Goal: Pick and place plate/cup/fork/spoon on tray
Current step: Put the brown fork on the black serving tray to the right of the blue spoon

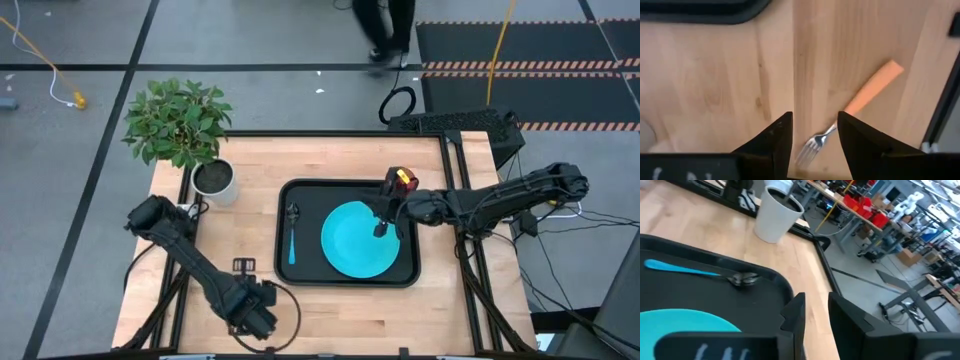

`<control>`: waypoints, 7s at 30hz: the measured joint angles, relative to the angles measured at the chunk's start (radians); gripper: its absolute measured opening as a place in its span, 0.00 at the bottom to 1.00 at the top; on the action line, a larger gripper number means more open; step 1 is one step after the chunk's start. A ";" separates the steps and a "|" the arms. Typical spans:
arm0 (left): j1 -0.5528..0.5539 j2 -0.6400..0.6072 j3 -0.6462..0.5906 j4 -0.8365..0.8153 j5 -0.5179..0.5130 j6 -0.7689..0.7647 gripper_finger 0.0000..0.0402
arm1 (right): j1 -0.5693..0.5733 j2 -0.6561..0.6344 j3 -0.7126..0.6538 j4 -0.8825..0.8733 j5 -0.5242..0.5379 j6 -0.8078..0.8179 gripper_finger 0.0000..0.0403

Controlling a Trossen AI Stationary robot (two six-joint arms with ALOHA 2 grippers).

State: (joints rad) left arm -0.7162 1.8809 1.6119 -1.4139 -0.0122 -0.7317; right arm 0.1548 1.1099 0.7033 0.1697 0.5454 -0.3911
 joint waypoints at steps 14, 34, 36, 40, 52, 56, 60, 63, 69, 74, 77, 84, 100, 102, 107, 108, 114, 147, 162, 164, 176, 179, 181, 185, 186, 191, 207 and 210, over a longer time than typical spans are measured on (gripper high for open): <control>0.029 0.167 0.000 0.150 0.003 0.441 0.39 | 0.064 -0.032 0.000 -0.060 0.190 0.067 0.19; -0.039 0.042 -0.100 0.138 -0.275 0.541 0.39 | 0.146 -0.082 0.000 -0.053 0.134 0.542 0.19; -0.046 -0.016 -0.179 0.199 -0.253 0.561 0.39 | 0.149 -0.082 0.000 -0.046 0.134 0.569 0.19; -0.052 -0.175 -0.339 0.310 -0.209 0.524 0.39 | 0.161 -0.082 0.000 -0.040 0.134 0.615 0.19; -0.207 -0.396 -0.629 0.545 -0.080 0.356 0.20 | 0.188 -0.017 -0.001 0.005 0.242 0.715 0.19; -0.238 -0.396 -0.624 0.550 -0.082 0.355 0.13 | 0.188 -0.001 -0.001 0.040 0.244 0.746 0.19; -0.273 -0.396 -0.645 0.556 -0.075 0.341 0.11 | 0.188 0.031 -0.001 0.049 0.243 0.781 0.19; -0.289 -0.395 -0.666 0.559 -0.068 0.315 0.15 | 0.188 0.058 -0.001 0.047 0.241 0.812 0.19; -0.316 -0.395 -0.677 0.590 -0.064 0.283 0.29 | 0.191 0.086 -0.001 0.092 0.240 0.847 0.19; -0.321 -0.395 -0.688 0.604 -0.053 0.265 0.38 | 0.209 0.114 -0.001 0.133 0.244 0.849 0.19; -0.321 -0.394 -0.717 0.635 -0.026 0.238 0.41 | 0.218 0.126 -0.001 0.162 0.244 0.852 0.19; -0.319 -0.394 -0.742 0.667 -0.022 0.252 0.37 | 0.234 0.129 -0.001 0.163 0.272 0.861 0.19; -0.315 -0.285 -0.743 0.668 -0.014 0.274 0.33 | 0.233 0.129 -0.001 0.162 0.271 0.859 0.19; -0.310 -0.283 -0.743 0.668 -0.014 0.291 0.34 | 0.233 0.129 -0.001 0.162 0.271 0.859 0.19; -0.279 -0.283 -0.743 0.682 -0.034 0.304 0.37 | 0.233 0.129 -0.001 0.162 0.270 0.859 0.19; -0.272 -0.283 -0.743 0.686 -0.041 0.305 0.37 | 0.233 0.129 -0.001 0.162 0.270 0.859 0.19; -0.246 -0.285 -0.768 0.729 -0.032 0.292 0.37 | 0.233 0.129 -0.001 0.162 0.270 0.859 0.19; -0.236 -0.287 -0.853 0.859 0.000 0.270 0.05 | 0.233 0.129 -0.001 0.162 0.270 0.855 0.19; -0.182 -0.279 -0.739 0.695 -0.018 0.614 0.04 | 0.230 0.129 -0.001 0.166 0.273 0.851 0.19; -0.167 -0.280 -0.738 0.703 -0.019 0.663 0.04 | 0.230 0.129 -0.001 0.167 0.273 0.850 0.19; -0.111 -0.283 -0.559 0.527 -0.060 0.914 0.04 | 0.230 0.129 -0.001 0.182 0.271 0.811 0.19; -0.071 -0.283 -0.510 0.480 -0.071 1.033 0.04 | 0.230 0.129 -0.001 0.185 0.271 0.795 0.19; -0.036 -0.283 -0.484 0.462 -0.073 1.120 0.04 | 0.230 0.128 -0.001 0.185 0.270 0.794 0.19; 0.055 -0.284 -0.427 0.411 -0.073 1.264 0.04 | 0.230 0.115 -0.001 0.186 0.270 0.761 0.19; 0.080 -0.284 -0.417 0.397 -0.075 1.311 0.04 | 0.230 0.108 -0.001 0.185 0.271 0.749 0.19; 0.212 -0.284 -0.379 0.365 -0.099 1.581 0.04 | 0.228 0.067 -0.001 0.185 0.272 0.690 0.19; 0.554 -0.243 -0.374 0.562 -0.064 2.118 0.04 | 0.186 -0.077 -0.001 0.185 0.323 0.455 0.19; 0.583 -0.193 -0.374 0.563 -0.065 2.177 0.04 | 0.161 -0.098 -0.001 0.179 0.322 0.412 0.19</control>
State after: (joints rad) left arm -0.1330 1.6881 1.2377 -0.8512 -0.0774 1.4457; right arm 0.3160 1.0115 0.7025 0.3491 0.8677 0.0207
